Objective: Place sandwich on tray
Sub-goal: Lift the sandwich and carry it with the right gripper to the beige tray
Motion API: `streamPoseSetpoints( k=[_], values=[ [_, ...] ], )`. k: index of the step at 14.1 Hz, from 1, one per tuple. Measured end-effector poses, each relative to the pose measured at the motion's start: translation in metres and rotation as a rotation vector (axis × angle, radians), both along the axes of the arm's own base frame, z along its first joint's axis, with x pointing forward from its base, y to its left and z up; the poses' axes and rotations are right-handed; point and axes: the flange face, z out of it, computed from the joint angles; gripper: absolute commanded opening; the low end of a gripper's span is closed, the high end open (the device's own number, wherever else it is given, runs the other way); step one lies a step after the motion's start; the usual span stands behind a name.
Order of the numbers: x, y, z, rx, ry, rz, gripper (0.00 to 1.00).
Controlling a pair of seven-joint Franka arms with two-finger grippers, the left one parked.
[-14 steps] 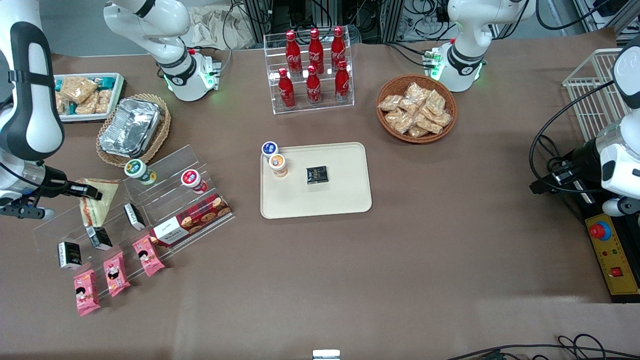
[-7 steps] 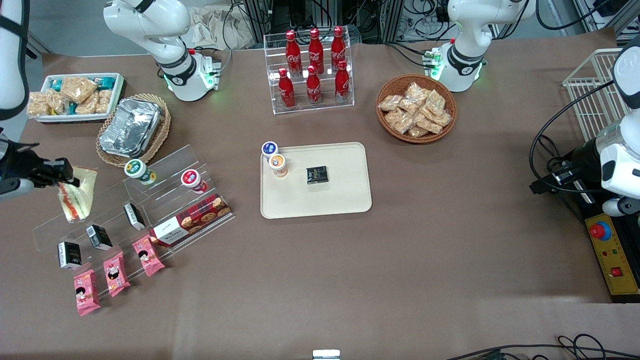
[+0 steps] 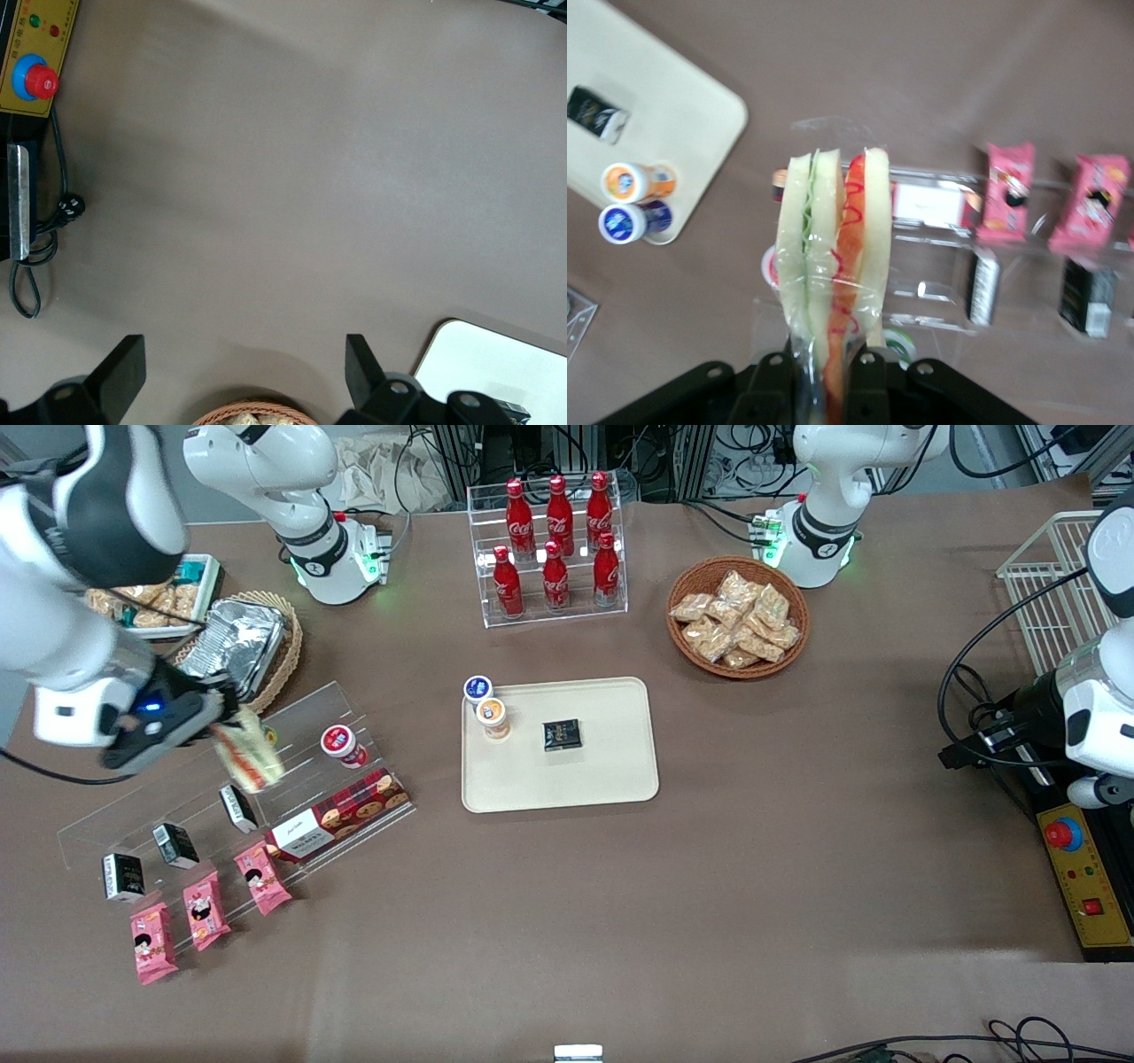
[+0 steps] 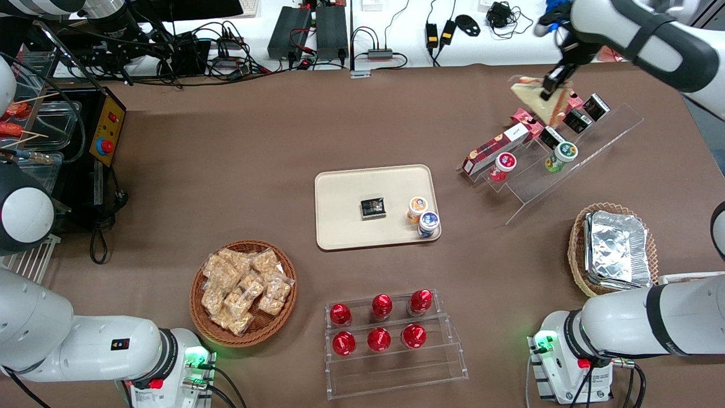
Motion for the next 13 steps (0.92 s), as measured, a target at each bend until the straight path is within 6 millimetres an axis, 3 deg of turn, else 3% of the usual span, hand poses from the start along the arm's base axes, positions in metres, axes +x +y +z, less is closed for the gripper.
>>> streamPoseSetpoints(
  k=[3, 7, 13],
  values=[
    [-0.011, 0.074, -0.009, -0.002, 0.000, 0.143, 0.00],
    [-0.021, 0.163, -0.037, 0.027, -0.027, 0.303, 0.00],
    [-0.047, 0.277, -0.121, 0.005, -0.052, 0.558, 0.00]
  ],
)
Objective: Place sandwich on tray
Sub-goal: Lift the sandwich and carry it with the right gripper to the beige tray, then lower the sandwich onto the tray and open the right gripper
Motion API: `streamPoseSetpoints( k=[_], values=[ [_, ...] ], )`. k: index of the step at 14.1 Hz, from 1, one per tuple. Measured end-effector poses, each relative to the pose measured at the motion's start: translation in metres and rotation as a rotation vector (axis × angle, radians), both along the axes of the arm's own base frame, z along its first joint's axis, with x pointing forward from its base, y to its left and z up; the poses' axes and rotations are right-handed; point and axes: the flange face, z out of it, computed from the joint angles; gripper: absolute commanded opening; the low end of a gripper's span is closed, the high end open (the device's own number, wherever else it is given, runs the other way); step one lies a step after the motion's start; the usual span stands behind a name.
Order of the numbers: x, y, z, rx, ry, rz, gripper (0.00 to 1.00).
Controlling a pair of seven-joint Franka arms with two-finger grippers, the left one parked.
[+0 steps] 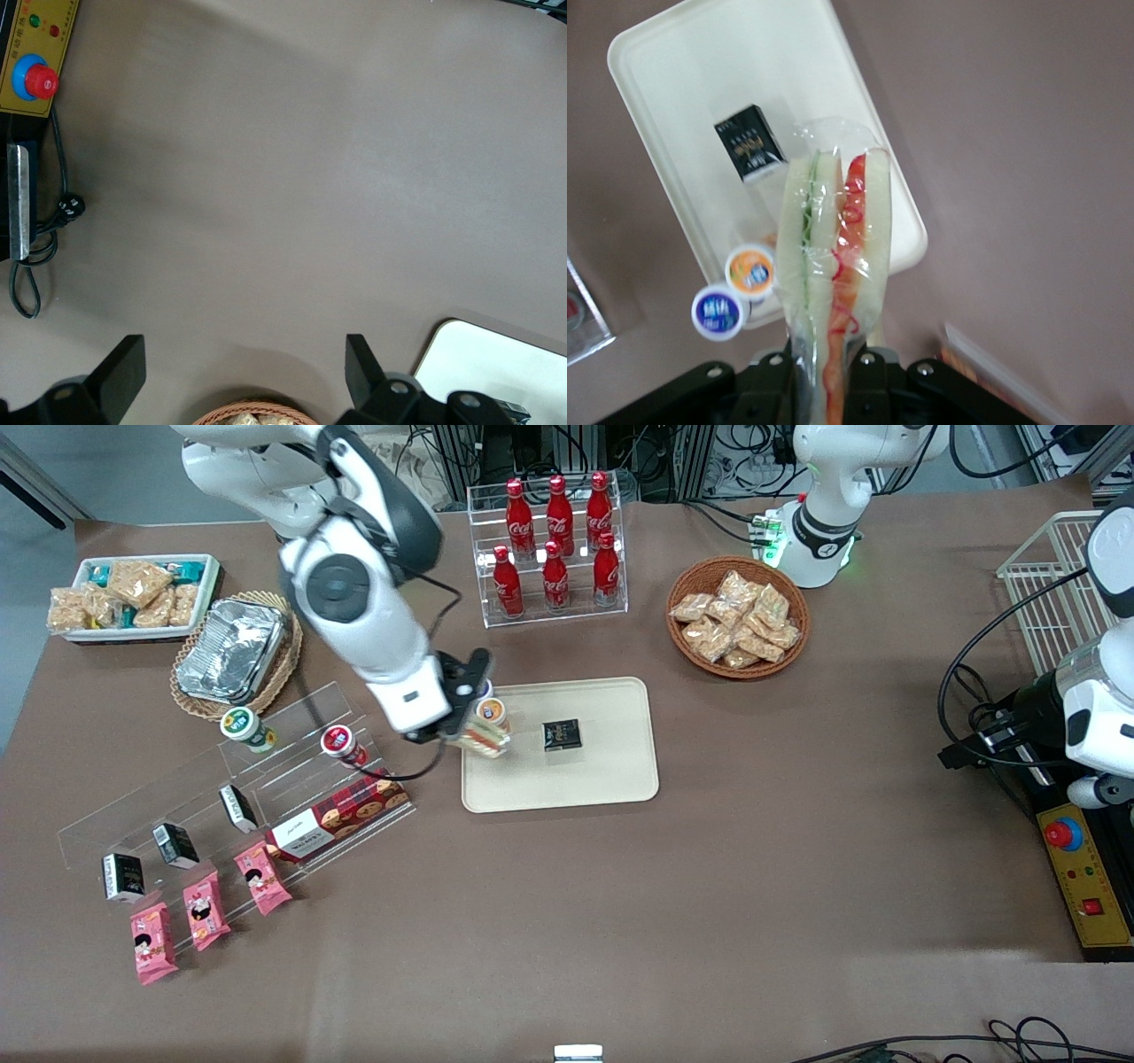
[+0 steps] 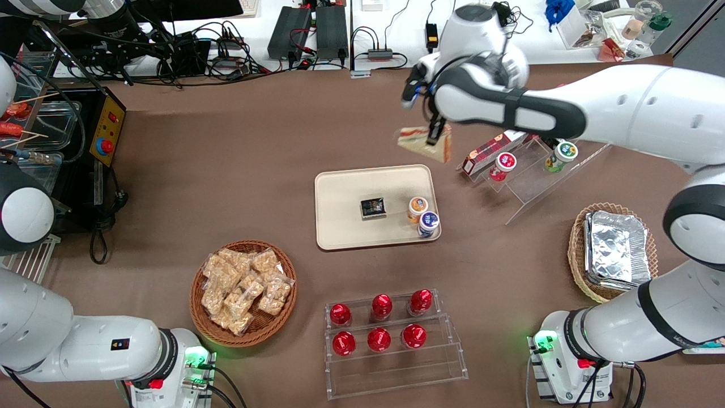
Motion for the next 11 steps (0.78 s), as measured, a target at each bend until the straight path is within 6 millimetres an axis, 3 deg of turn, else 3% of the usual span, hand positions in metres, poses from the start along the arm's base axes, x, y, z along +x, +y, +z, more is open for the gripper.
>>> streamPoseSetpoints(
  k=[3, 6, 11],
  values=[
    [-0.017, 0.047, -0.050, 0.003, -0.012, 0.108, 0.00],
    [-0.029, 0.069, -0.092, 0.000, 0.020, 0.129, 0.00],
    [-0.052, 0.105, -0.137, -0.105, -0.028, 0.062, 0.00]
  ],
)
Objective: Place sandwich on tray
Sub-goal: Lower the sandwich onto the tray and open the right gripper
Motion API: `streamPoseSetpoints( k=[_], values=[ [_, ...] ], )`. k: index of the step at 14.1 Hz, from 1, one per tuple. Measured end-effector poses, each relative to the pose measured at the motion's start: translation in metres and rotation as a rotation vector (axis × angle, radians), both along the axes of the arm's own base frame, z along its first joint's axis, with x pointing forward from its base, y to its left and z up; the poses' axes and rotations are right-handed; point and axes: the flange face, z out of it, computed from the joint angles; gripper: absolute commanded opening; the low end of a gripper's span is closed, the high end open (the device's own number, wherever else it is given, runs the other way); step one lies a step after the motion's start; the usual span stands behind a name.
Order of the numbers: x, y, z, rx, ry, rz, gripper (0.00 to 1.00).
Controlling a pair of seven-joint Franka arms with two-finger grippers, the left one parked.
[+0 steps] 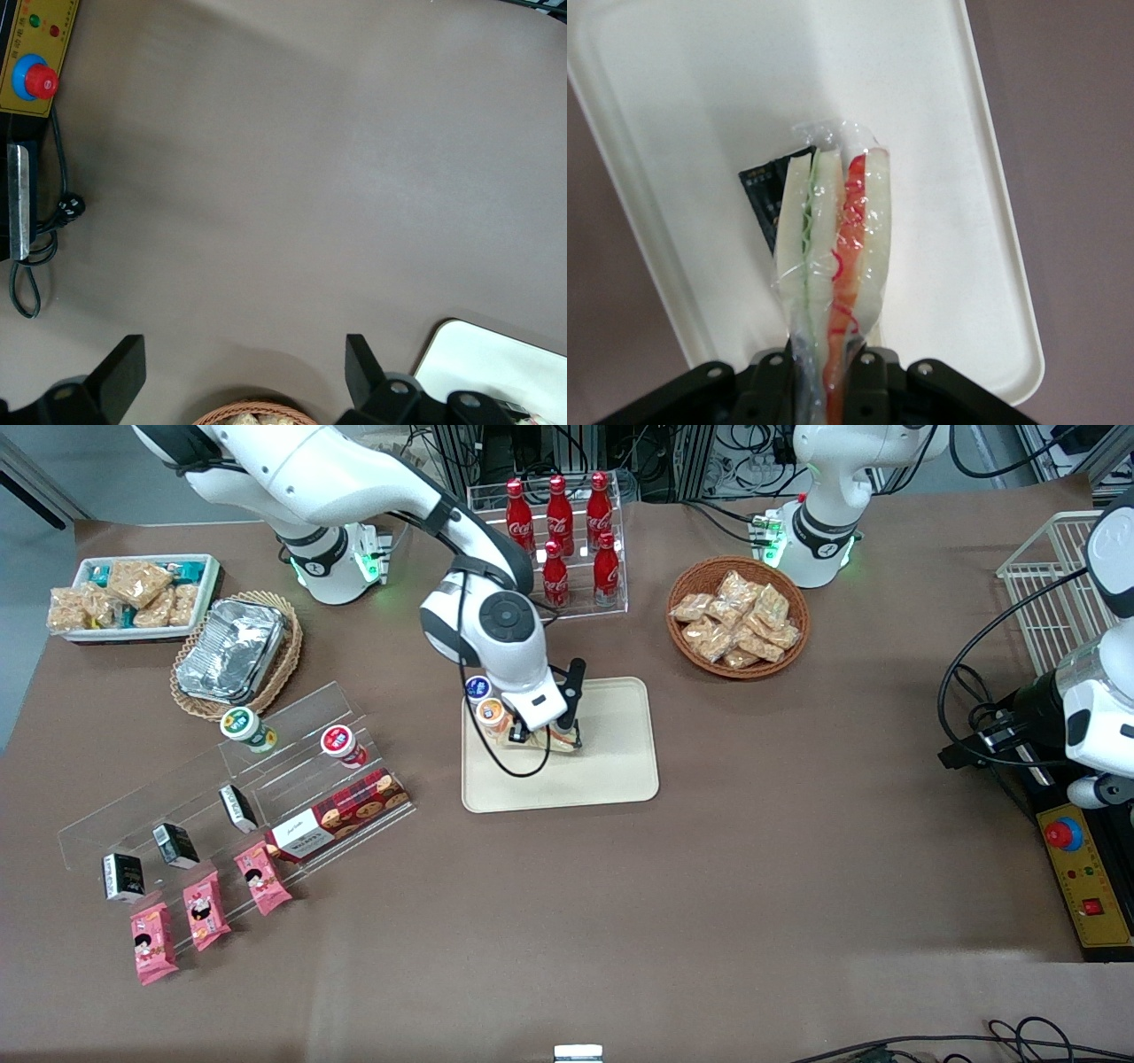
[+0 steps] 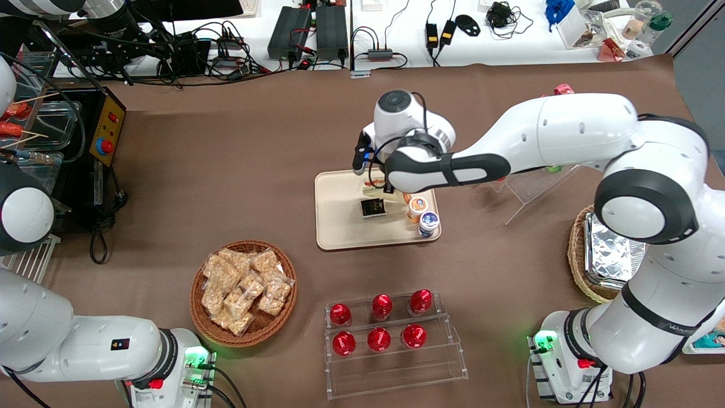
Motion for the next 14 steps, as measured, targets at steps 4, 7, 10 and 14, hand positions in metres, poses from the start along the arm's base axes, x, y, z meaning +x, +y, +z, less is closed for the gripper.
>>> streamPoseSetpoints(
  k=[4, 7, 10, 14],
  values=[
    [0.011, 0.015, -0.024, -0.016, -0.020, -0.002, 0.00],
    [0.028, 0.017, -0.039, -0.048, -0.072, -0.001, 0.00],
    [0.031, 0.022, -0.050, -0.068, -0.087, -0.001, 0.00],
    [0.039, 0.028, -0.051, -0.074, -0.123, 0.004, 1.00]
  ],
)
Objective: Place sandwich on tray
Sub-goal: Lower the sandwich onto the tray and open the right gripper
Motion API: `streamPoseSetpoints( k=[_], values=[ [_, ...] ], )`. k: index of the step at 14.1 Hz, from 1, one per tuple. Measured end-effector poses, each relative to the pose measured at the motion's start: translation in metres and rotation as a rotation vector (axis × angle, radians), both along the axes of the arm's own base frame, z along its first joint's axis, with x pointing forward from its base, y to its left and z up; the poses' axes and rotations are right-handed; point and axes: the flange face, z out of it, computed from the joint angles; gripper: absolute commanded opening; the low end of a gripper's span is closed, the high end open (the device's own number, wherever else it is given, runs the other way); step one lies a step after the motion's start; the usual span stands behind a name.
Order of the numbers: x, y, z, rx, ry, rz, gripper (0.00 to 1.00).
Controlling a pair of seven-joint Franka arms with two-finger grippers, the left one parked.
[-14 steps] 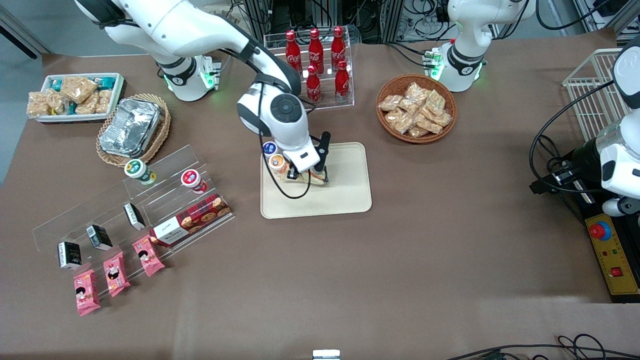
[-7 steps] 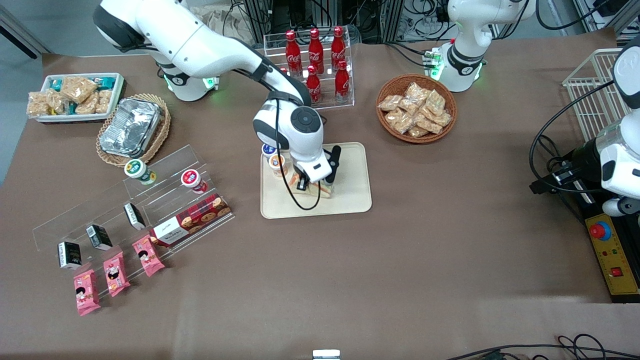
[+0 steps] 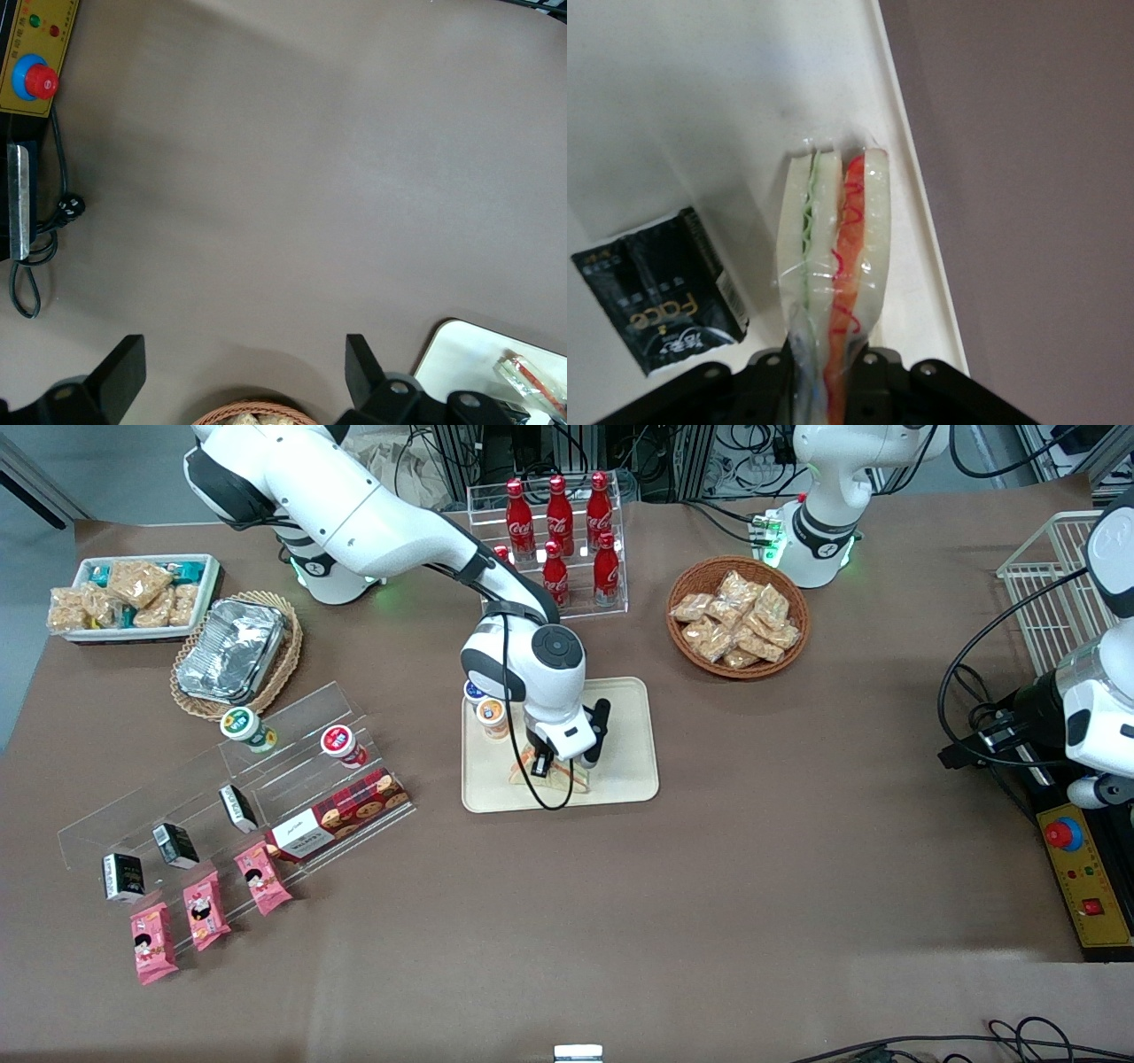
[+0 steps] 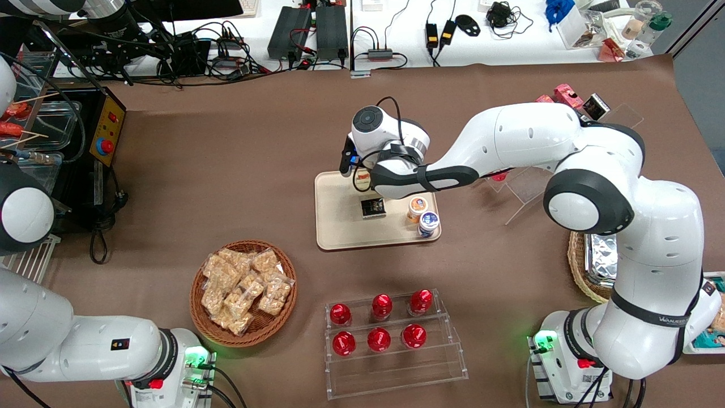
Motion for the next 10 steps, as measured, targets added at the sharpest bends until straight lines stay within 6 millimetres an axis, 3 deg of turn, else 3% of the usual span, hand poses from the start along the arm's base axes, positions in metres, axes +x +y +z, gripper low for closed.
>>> streamPoseSetpoints(
  k=[6, 8, 10],
  values=[
    [0.003, 0.000, 0.008, -0.046, 0.005, -0.020, 0.99],
    [0.001, 0.002, 0.034, -0.081, -0.011, -0.079, 0.99],
    [-0.001, -0.004, 0.077, -0.120, -0.036, -0.149, 1.00]
  ],
)
